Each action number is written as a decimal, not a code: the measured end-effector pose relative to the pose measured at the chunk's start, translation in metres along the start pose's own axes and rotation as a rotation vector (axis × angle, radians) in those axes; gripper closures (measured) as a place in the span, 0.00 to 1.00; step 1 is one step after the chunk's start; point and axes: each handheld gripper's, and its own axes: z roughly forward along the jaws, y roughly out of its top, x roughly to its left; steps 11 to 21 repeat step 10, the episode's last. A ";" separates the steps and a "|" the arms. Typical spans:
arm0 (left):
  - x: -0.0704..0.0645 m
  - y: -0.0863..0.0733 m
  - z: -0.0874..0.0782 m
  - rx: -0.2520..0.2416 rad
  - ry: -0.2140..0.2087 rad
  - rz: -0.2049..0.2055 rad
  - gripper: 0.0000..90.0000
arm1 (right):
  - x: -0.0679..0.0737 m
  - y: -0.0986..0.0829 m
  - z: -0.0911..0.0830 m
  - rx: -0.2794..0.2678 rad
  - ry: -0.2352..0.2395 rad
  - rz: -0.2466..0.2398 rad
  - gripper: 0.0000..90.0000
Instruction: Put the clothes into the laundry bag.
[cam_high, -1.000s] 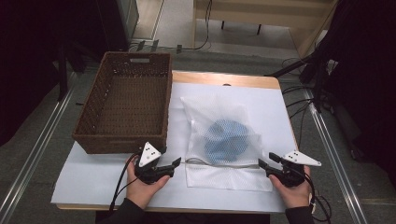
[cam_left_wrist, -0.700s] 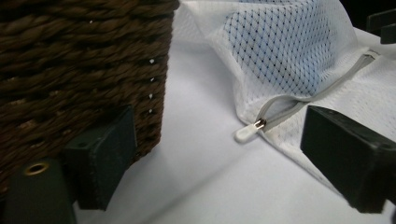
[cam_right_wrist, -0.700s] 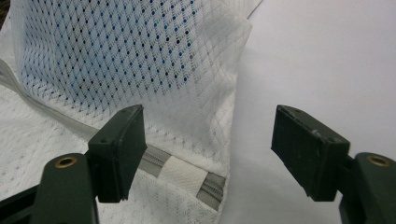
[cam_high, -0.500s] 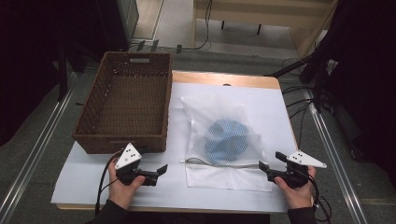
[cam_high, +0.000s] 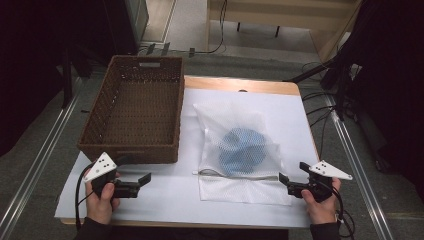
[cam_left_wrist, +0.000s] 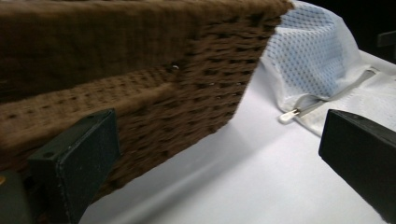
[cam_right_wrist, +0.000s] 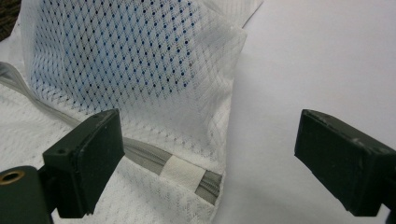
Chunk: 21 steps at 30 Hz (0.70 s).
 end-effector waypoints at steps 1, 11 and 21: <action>0.003 -0.001 -0.003 -0.008 0.006 -0.008 0.00 | -0.001 0.000 -0.001 -0.003 0.001 0.002 0.09; 0.018 -0.003 -0.008 -0.021 0.041 -0.052 0.00 | -0.001 0.001 -0.004 -0.018 0.016 0.008 0.09; 0.018 -0.003 -0.008 -0.021 0.041 -0.052 0.00 | -0.001 0.001 -0.004 -0.018 0.016 0.008 0.09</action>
